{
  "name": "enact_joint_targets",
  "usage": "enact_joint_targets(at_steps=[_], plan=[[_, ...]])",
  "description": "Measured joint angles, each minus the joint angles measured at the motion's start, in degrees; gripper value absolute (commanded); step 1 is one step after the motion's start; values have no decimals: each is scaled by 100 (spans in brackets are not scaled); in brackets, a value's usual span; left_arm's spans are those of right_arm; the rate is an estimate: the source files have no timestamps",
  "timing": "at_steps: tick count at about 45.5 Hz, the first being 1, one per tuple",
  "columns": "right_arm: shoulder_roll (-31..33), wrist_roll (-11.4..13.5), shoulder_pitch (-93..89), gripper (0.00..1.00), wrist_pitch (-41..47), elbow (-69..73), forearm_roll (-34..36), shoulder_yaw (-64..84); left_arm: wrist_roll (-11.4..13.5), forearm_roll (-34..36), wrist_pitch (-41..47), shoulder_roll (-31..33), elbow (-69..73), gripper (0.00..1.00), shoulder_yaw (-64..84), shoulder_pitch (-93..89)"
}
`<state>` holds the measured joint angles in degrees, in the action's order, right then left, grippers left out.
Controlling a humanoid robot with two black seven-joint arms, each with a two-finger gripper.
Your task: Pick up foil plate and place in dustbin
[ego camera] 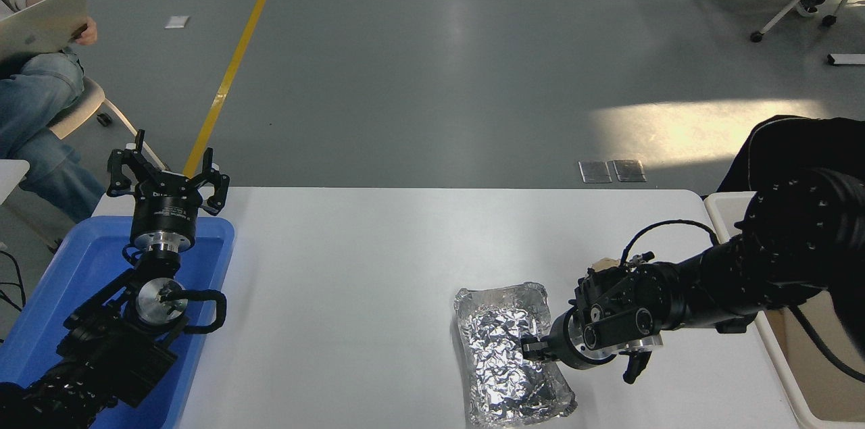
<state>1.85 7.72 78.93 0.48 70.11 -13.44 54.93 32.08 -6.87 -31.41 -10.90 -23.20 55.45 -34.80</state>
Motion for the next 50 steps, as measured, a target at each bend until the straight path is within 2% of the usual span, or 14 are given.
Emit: enact_joint_targets(at_steps=[8,21,35,50], plan=[[308,1,498,0,31,574,5,7,0,0,0,0,0,99,-5,-1],[1173,1,2303,0,433,2080,46,201,0,1,0,0,-1,99,-7,-2],[2082,-108,4822,0,1967,2792,421,353,0,-4,0,0,0,99,-1,1],[2395,-167,6604,0,3338,2949,861,409,0,-7,2,0,0,99,1,0]])
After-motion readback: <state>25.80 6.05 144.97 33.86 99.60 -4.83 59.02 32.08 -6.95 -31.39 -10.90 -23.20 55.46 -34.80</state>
